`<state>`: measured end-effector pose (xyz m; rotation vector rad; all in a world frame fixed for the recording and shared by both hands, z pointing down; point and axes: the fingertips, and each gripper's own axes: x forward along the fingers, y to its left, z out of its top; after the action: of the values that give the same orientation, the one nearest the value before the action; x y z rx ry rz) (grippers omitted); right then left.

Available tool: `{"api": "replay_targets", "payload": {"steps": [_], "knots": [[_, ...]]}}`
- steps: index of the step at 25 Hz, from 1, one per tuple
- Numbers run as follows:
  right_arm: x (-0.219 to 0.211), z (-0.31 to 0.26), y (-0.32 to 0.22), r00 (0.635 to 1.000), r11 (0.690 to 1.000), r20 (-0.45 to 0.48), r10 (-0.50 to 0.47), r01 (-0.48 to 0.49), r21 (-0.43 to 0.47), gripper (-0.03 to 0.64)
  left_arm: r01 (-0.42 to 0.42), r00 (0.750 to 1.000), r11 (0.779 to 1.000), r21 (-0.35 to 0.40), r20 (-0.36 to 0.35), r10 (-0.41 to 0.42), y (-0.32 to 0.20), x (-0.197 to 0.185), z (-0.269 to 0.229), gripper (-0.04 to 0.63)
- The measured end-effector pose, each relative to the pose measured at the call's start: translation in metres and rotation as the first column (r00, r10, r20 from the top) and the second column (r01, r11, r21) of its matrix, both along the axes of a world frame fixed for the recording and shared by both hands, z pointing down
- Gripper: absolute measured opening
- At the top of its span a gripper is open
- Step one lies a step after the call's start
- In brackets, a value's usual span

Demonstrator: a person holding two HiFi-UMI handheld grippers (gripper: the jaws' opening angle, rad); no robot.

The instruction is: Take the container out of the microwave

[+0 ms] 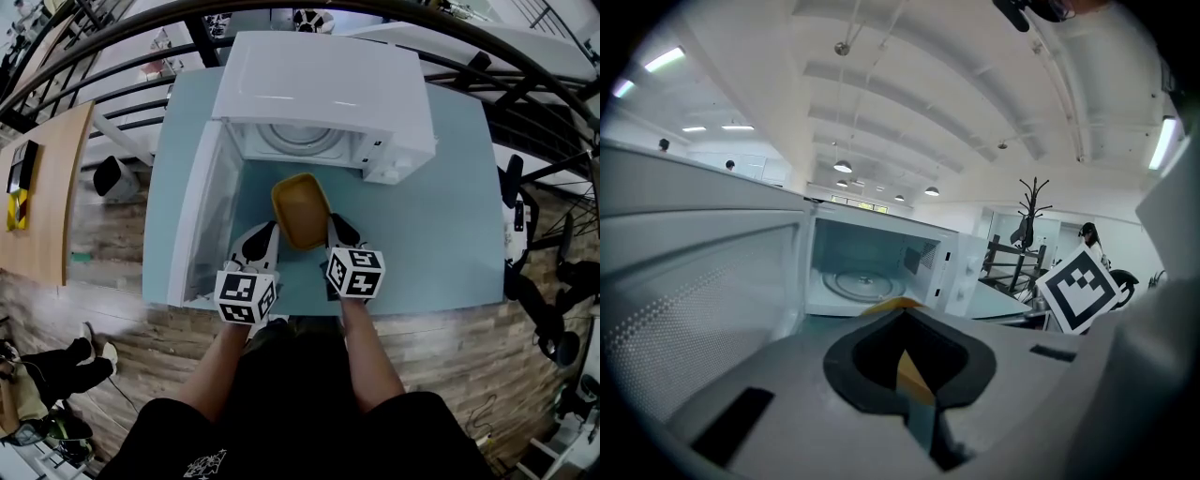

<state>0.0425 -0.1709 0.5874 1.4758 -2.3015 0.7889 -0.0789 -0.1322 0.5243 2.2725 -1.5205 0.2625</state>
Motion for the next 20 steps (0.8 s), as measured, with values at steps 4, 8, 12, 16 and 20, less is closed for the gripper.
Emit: {"api": "replay_targets", "payload": {"steps": [4, 8, 12, 16, 20], "knots": [[0.003, 0.008, 0.005, 1.0, 1.0, -0.007, 0.009, -0.009, -0.013, 0.02, -0.01, 1.0, 1.0, -0.009, 0.003, 0.01, 0.004, 0.002, 0.004, 0.006], [0.003, 0.017, 0.01, 1.0, 1.0, -0.013, 0.014, -0.014, -0.025, 0.02, -0.014, 1.0, 1.0, -0.022, 0.007, 0.014, 0.008, 0.002, 0.011, 0.005], [0.004, 0.025, 0.013, 1.0, 0.999, -0.015, 0.019, -0.02, -0.038, 0.019, -0.015, 1.0, 0.999, -0.037, 0.011, 0.015, 0.012, 0.002, 0.017, 0.006], [0.006, 0.031, 0.014, 1.0, 0.999, -0.015, 0.026, -0.027, -0.046, 0.019, -0.015, 1.0, 0.999, -0.045, 0.013, 0.016, 0.013, 0.003, 0.022, 0.006], [0.009, 0.037, 0.013, 0.999, 0.998, -0.02, 0.035, -0.036, -0.054, 0.019, -0.019, 1.0, 0.998, -0.054, 0.013, 0.019, 0.013, 0.006, 0.028, 0.005]]}}
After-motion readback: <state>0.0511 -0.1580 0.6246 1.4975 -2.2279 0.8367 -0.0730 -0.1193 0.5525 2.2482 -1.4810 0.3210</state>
